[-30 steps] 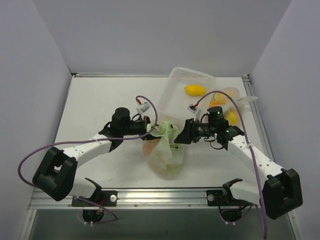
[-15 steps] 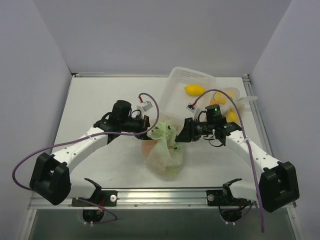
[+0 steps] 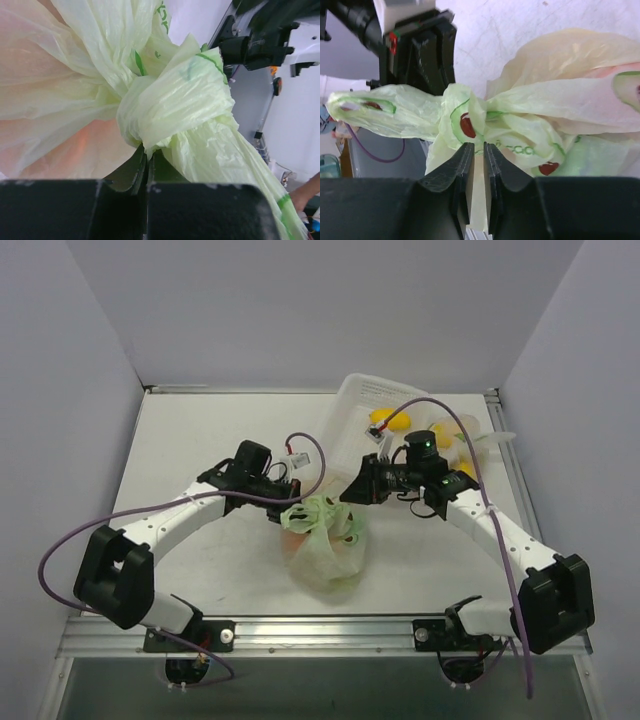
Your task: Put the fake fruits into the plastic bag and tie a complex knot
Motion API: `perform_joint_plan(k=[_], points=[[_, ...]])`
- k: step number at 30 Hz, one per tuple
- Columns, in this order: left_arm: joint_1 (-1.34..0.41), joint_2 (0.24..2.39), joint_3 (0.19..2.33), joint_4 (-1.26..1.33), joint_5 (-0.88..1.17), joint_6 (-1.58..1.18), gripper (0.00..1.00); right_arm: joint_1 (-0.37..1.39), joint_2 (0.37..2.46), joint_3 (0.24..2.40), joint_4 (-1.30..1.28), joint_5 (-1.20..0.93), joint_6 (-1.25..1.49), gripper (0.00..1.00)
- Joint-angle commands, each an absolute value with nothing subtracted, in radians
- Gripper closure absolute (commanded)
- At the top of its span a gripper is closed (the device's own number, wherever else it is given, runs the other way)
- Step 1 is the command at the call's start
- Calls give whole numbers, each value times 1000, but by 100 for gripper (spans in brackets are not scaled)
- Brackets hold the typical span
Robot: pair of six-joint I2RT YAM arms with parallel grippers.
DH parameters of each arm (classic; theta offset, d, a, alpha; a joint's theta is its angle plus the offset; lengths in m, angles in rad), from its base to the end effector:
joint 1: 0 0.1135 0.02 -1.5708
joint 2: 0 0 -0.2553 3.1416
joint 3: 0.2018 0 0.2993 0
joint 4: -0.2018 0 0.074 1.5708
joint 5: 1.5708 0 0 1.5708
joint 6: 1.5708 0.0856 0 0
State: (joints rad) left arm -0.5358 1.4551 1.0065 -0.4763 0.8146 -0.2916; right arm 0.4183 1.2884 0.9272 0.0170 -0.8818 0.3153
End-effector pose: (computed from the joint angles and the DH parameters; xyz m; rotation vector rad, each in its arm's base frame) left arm 0.2783 -0.2377 0.1880 0.6762 2.4867 -1.3507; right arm 0.3069 0.2087 0.2678 -0.7302 1.8707 1.3205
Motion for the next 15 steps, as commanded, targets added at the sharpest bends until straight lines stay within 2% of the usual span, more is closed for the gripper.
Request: perform_joint_plan(k=[1,5,11,15], points=[[-511,1408,938,-237,877,-440,100,483,1259,858,6,-917,305,84],[-505,1377,802,273,897,-728,100,538,1253,795,37,-878,295,70],[-509,1439,755,561,897,-954,100,563,1270,743,118,-851,320,50],[-528,1469,719,733,870,-1087,100,601,1288,726,211,-847,367,46]])
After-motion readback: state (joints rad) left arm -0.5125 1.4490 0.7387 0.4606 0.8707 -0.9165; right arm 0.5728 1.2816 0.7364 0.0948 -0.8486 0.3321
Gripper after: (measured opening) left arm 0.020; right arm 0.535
